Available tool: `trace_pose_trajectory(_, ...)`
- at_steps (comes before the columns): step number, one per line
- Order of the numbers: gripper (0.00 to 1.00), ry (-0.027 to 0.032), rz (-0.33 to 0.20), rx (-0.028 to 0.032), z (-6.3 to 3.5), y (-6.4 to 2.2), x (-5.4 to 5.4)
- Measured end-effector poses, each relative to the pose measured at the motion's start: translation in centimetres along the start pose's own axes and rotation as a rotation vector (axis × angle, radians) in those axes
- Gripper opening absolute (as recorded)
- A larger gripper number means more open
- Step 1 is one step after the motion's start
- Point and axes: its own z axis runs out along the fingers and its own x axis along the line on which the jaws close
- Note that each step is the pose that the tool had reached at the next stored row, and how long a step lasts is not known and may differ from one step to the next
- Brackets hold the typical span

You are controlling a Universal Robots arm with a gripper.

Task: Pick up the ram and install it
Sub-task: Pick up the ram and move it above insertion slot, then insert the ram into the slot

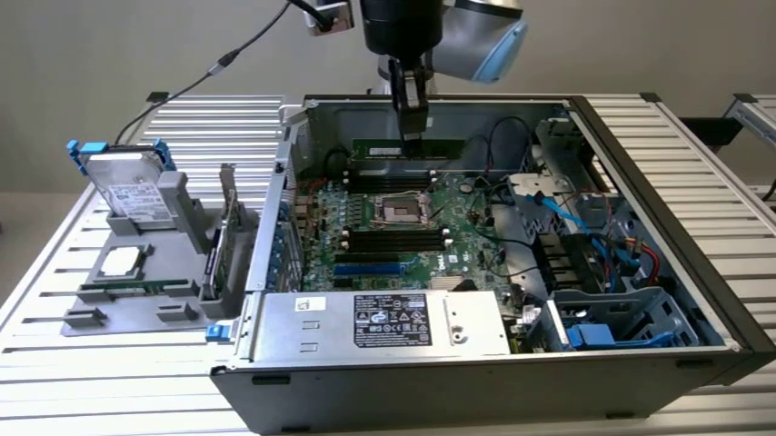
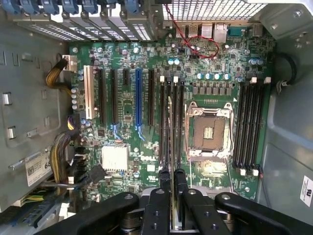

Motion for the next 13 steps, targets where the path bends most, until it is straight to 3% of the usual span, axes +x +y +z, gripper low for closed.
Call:
trace_pose_trajectory(2,0.15,0.0022,0.002,0.0084,0.11,0.15,-0.03)
trace_pose_trajectory(3,0.15,0.0048,0.001,0.0096,0.10,0.15,-0.03)
trace_pose_trajectory(13,0.15,0.0046,0.001,0.0101,0.11,0.15,-0.03)
